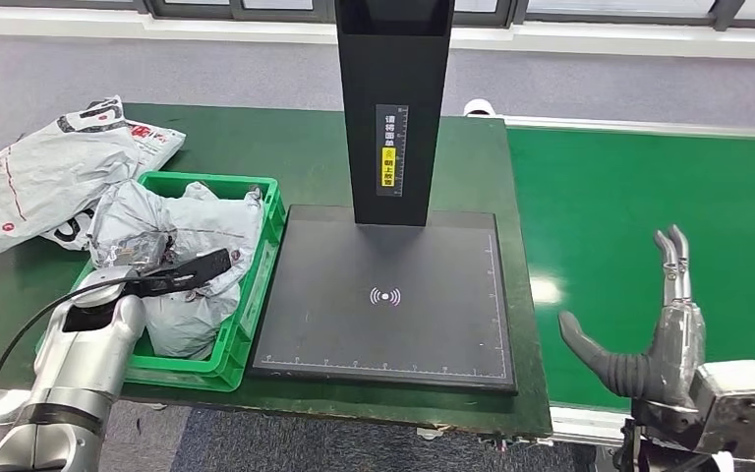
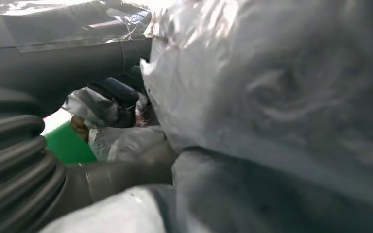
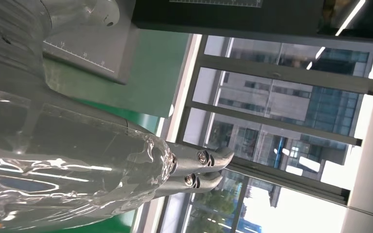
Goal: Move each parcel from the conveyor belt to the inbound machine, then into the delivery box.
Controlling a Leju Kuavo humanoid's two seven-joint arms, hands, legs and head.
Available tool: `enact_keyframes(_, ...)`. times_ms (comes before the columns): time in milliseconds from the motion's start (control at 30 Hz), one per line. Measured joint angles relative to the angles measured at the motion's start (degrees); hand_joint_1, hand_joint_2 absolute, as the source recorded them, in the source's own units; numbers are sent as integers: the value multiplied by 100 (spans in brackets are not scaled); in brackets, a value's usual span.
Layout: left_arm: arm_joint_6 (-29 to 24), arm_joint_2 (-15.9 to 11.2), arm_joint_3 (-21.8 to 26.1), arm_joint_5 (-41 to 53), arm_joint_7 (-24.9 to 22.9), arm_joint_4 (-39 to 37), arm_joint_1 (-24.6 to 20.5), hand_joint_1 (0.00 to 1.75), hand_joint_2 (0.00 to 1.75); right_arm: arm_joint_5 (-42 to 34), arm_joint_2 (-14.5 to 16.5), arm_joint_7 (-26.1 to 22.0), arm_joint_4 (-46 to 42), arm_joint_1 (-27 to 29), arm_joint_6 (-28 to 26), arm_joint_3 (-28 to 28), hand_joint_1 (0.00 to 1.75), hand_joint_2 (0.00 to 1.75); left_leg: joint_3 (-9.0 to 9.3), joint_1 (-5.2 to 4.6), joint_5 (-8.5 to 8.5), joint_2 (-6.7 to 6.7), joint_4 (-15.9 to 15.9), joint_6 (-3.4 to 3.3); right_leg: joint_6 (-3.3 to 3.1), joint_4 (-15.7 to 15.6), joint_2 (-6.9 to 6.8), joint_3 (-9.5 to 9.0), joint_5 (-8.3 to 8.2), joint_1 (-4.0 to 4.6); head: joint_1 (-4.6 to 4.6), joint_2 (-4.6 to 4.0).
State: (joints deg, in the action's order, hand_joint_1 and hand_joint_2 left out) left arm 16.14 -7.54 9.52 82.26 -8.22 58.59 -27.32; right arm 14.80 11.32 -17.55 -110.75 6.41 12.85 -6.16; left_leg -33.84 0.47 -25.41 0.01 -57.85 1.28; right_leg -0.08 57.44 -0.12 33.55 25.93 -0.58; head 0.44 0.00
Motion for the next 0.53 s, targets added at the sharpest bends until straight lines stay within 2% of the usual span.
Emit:
enact_keyframes(33, 26, -10, -11, -46, 49, -29, 6, 0, 0, -1, 0, 8, 19, -21, 1, 0, 0, 175, 1, 0, 0, -1, 0, 0, 0, 0, -1, -1, 0, 0, 0, 0)
enact_keyframes(333, 117, -72, -140, -730, 674, -152, -18, 0, 0, -50, -5, 9, 103, -66, -30, 0, 0, 175, 8, 1, 6, -26, 0, -8, 1, 0, -34, -13, 1, -6, 0, 0)
enact_keyframes(533, -127, -86, -172, -1509, 900, -177, -98, 0, 0, -118, -43, -90, 111, 6, -101, 0, 0, 175, 7, 1, 8, -38, -2, -12, 3, -6, -49, -12, 0, -8, 0, 0)
